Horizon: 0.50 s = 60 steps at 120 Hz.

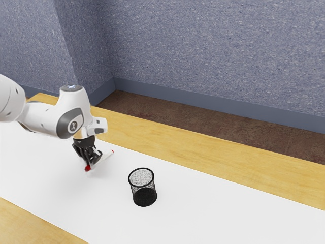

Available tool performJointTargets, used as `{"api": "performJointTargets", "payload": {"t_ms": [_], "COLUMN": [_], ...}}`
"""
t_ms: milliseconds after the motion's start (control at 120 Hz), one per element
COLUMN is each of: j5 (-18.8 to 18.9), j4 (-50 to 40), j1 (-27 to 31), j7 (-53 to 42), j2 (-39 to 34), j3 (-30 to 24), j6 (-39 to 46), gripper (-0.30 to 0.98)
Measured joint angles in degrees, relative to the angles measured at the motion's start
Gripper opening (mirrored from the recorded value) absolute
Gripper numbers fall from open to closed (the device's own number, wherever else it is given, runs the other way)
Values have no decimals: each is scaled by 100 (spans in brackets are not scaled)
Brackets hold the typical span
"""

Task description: Put the marker into the pen holder.

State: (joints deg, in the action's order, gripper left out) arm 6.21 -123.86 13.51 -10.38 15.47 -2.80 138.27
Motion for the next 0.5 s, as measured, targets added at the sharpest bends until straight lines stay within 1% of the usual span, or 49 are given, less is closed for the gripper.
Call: {"api": "performJointTargets", "payload": {"t_ms": [75, 175, 267, 375, 442, 500], "j5": [18, 84, 236, 336, 320, 253], "j4": [0, -3, -20, -139, -305, -494], "j1": [-205, -700, -1243, -1505, -1557, -1581], "j7": [29, 111, 250, 482, 625, 736], "j2": [-386, -929, -1566, -2266, -2480, -2623], "j3": [1, 8, -14, -550, -871, -1005], "j6": [-176, -492, -887, -1463, -1737, -1915], "gripper": [-3, -4, -5, -5, -5, -5]}}
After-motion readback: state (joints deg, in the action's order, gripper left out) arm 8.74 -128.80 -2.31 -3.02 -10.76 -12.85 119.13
